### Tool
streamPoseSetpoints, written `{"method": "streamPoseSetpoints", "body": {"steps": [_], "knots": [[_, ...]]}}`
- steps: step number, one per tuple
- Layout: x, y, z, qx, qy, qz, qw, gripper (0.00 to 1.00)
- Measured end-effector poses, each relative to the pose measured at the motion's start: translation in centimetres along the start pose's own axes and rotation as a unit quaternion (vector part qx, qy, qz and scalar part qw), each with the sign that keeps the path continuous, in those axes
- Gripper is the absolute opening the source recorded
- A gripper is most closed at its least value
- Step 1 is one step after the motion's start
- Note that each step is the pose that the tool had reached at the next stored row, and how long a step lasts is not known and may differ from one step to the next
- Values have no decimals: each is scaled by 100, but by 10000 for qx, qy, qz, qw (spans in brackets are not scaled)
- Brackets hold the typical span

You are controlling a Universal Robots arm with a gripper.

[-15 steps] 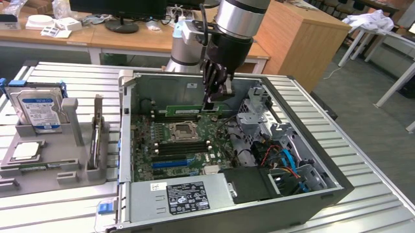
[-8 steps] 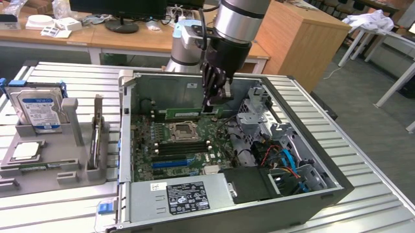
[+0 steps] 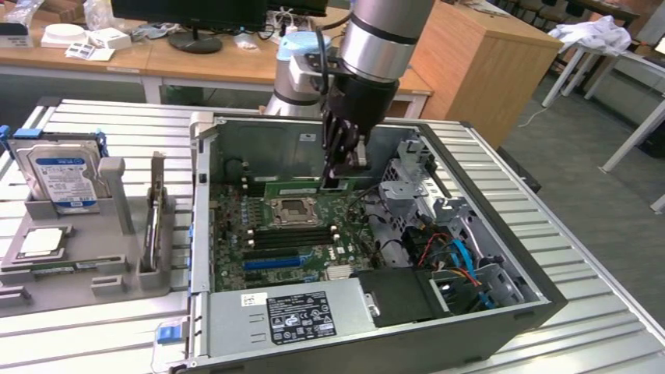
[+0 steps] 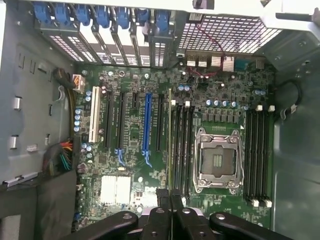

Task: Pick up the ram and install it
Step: 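Insert the ram into the slot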

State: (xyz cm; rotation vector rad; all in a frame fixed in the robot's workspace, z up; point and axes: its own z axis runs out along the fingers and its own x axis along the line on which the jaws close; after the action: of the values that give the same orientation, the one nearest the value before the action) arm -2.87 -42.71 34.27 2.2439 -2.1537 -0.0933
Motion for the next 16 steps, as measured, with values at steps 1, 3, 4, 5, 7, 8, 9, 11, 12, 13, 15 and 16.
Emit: {"method": "streamPoseSetpoints", "body": {"steps": [1,3,4,5,7,8,9,11,12,13,15,16], "knots": [[0,-1,18,0,1,0,10000,12],[1,-3,55,0,1,0,10000,12],[1,-5,73,0,2,0,10000,12],[2,-6,91,0,2,0,10000,12],[2,-8,127,0,3,0,10000,12],[3,-9,144,0,4,0,10000,12],[4,-10,164,0,5,0,10000,12],[4,-13,200,0,6,0,10000,12],[5,-14,218,0,5,0,10000,12],[5,-15,235,0,6,1,10000,12],[6,-17,269,-1,7,0,10000,12],[6,-18,287,0,7,0,10000,12]]}}
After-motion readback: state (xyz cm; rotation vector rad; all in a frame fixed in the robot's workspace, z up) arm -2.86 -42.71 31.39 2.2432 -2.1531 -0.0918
